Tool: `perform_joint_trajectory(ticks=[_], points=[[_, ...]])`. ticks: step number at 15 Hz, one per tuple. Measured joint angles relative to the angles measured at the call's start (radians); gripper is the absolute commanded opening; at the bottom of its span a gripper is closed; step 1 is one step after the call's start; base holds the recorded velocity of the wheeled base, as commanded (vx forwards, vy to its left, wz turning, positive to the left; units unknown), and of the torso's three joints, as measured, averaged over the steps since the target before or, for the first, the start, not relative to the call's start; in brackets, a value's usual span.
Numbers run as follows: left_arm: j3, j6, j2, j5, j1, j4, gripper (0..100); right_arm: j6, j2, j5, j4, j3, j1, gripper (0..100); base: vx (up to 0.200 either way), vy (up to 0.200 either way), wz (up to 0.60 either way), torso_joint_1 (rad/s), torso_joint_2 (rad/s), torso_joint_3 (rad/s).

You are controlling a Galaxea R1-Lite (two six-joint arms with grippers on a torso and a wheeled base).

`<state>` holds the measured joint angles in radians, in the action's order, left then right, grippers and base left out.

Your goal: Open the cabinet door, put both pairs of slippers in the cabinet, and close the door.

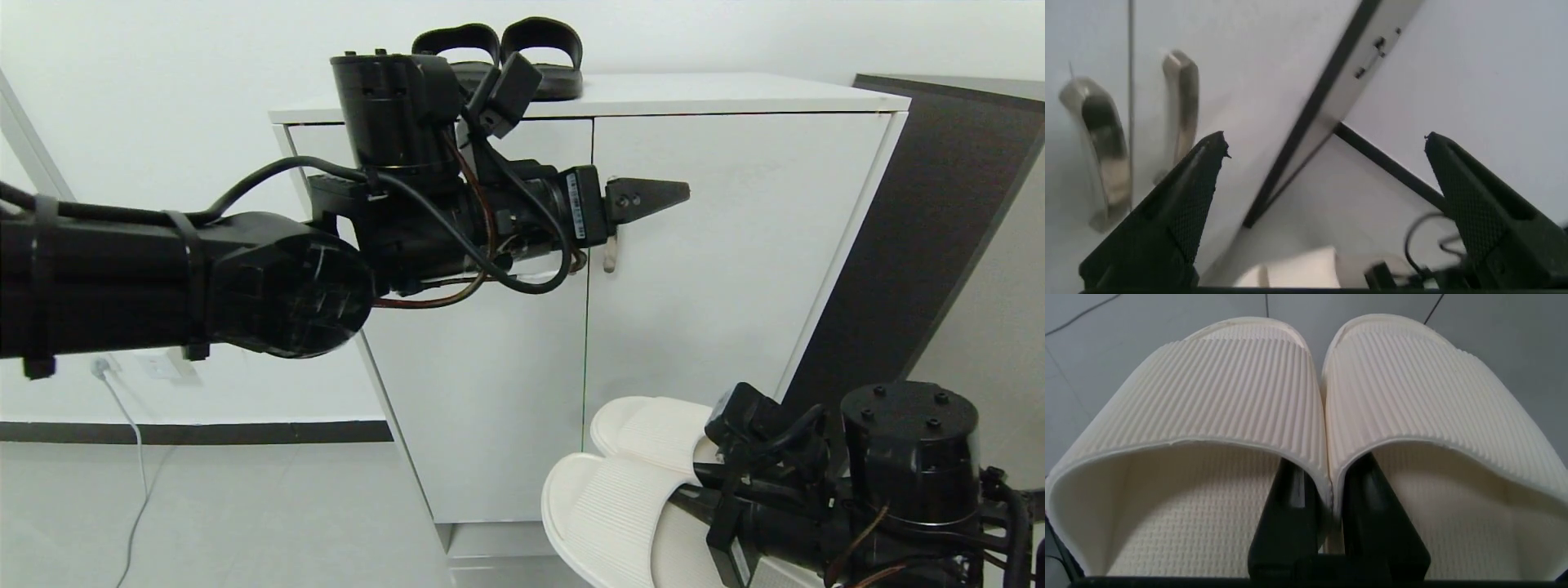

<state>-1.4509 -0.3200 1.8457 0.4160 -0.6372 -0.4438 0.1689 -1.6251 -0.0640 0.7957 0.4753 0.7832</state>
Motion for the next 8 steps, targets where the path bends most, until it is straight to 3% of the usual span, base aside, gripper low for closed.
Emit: perform_joint_trajectory(ticks=[3,8], points=[[-0.019,0.013,0.027,-0.061,-0.004,0.004,100,0.0,0.0,0.0,0.0,-0.001,0.001,0,0.0,0.0,0.0,0.0,0.0,0.0],[-0.034,0.015,0.052,-0.089,-0.001,0.008,100,0.006,-0.002,0.0,-0.001,-0.004,0.005,0,0.0,0.0,0.0,0.0,0.0,0.0]])
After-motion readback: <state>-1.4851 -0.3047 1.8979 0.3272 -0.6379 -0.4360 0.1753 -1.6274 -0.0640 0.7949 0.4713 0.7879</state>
